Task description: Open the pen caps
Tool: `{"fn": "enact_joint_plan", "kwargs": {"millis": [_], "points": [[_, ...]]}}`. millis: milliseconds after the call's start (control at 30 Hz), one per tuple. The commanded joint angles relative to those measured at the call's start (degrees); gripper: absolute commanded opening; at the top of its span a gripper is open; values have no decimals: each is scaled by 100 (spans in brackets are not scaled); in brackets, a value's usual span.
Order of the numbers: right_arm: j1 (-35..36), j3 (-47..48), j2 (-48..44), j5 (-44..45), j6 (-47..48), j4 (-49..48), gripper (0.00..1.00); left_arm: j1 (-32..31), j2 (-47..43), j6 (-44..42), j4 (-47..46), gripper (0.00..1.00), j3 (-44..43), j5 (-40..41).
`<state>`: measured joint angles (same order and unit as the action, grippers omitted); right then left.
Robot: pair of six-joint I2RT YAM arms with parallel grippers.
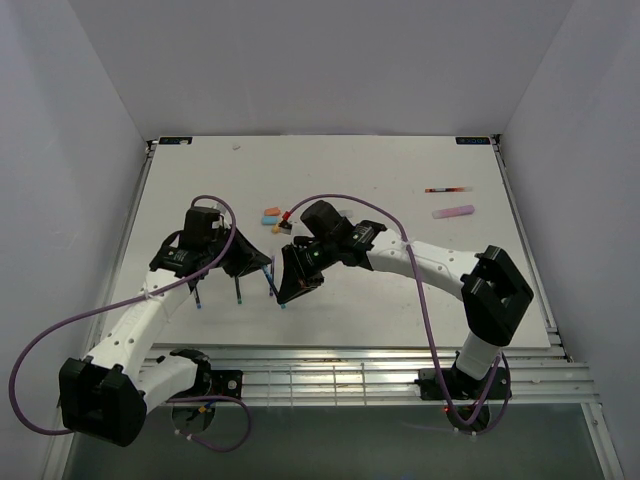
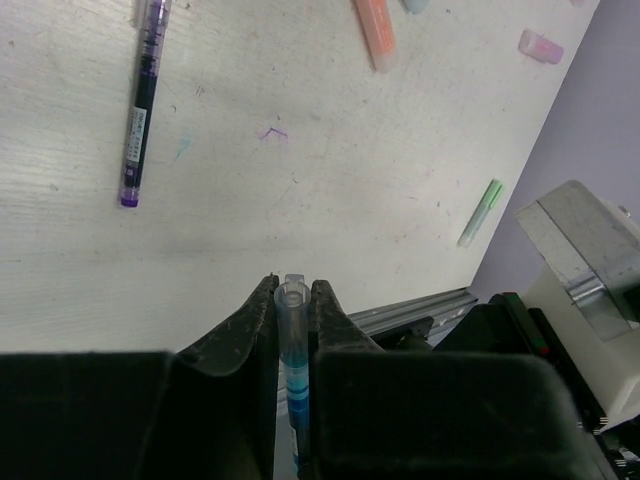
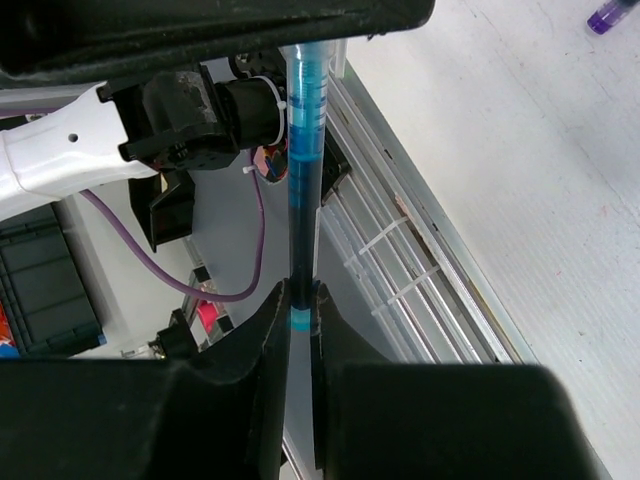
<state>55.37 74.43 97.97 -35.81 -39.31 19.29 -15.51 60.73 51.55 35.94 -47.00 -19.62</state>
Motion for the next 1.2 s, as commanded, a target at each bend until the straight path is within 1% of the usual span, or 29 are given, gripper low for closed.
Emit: {"fn": "enact_joint_plan", "kwargs": {"millis": [0,33,67,100,167,233,333,433,467,533,567,633,667,733,867,933,967,1067,1100,1167], "points": [[35,141,-86,-84,11,-145,13,-22,35,-127,36,12,-221,55],[44,185,-51,-66,37,-119,19,-22,53,-119,44,6,-222,54],[35,316,-24,-49,124,-31,32,-22,62,-128,36,3,-230,46],[26,404,72,-14,195,48,39,-22,71,-136,44,0,-230,37],[17,641,195,4,344,232,51,-22,88,-171,62,0,-248,28],[8,1028,423,13,520,522,54,-22,97,-189,88,0,-283,37],[0,1398,696,-40,600,681,54,-22,97,-189,115,0,-327,46],[0,1591,907,-127,617,734,51,-22,88,-172,141,0,-353,37],[-9,1618,951,-154,617,734,46,-22,88,-180,158,0,-362,37],[-9,1644,1022,-172,617,743,38,-22,88,-180,176,0,-397,54],[-9,1636,1031,-163,626,743,26,-22,97,-172,211,0,-415,63],[0,1601,1005,-110,635,778,16,-22,114,-180,237,0,-450,72],[-9,1548,996,-84,670,796,8,-22,132,-180,264,0,-459,81],[0,1469,934,4,723,857,8,-22,193,-110,281,0,-468,98],[131,1013,645,206,889,954,8,65,413,30,273,0,-564,116],[236,530,355,522,1030,1041,8,135,527,-22,264,0,-687,230],[333,85,110,566,1057,990,8,153,632,-66,264,0,-853,300],[500,-638,-330,716,864,770,8,215,773,-285,273,0,-1126,599],[527,-1067,-619,690,681,587,8,284,869,-329,273,0,-1240,634],[597,-1395,-902,716,539,471,8,364,958,-391,229,0,-1294,582]]}}
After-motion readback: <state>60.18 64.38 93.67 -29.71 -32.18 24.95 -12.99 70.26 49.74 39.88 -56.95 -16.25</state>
